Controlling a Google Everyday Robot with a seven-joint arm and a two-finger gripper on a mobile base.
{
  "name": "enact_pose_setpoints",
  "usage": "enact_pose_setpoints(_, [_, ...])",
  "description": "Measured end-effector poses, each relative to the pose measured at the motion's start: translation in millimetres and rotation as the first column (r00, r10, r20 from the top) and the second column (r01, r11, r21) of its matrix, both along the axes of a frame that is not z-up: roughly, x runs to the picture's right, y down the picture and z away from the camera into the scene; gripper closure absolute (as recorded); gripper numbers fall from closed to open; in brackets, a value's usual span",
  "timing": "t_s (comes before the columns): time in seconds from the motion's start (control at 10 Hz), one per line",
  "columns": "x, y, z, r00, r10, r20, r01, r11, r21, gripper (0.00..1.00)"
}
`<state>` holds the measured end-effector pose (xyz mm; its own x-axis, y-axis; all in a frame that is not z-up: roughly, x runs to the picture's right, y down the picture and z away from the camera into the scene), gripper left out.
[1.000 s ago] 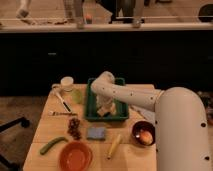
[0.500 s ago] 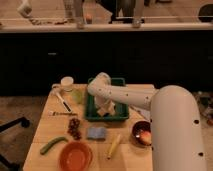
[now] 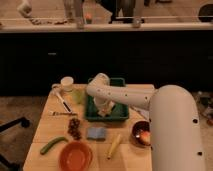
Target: Wipe red bowl with eraser
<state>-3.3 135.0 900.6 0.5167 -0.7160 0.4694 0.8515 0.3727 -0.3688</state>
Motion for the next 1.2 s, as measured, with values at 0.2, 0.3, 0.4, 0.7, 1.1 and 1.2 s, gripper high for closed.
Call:
enact_pose_setpoints(0.2, [-3.9, -2.7, -9.2, 0.999, -0.011, 0.03, 0.011, 0.9998, 0.014, 1.0])
enact_pose_setpoints(0.3, [-4.7, -5.8, -16.1, 0.999, -0.016, 0.039, 0.015, 0.9996, 0.025, 1.0])
enact_pose_setpoints(0.4, [-6.9, -8.8, -21.7, 0.999, -0.02, 0.049, 0.018, 0.999, 0.04, 1.0])
enact_pose_setpoints(0.7, [-8.3, -18.2, -45.7, 0.997, -0.025, 0.068, 0.019, 0.9961, 0.086, 1.0])
enact_pose_setpoints(1.1, [-10.2, -34.8, -77.5, 0.994, -0.011, 0.113, -0.007, 0.9874, 0.158, 1.0])
enact_pose_setpoints(1.2, [-11.4, -39.6, -85.1, 0.992, -0.007, 0.124, -0.015, 0.9852, 0.171, 1.0])
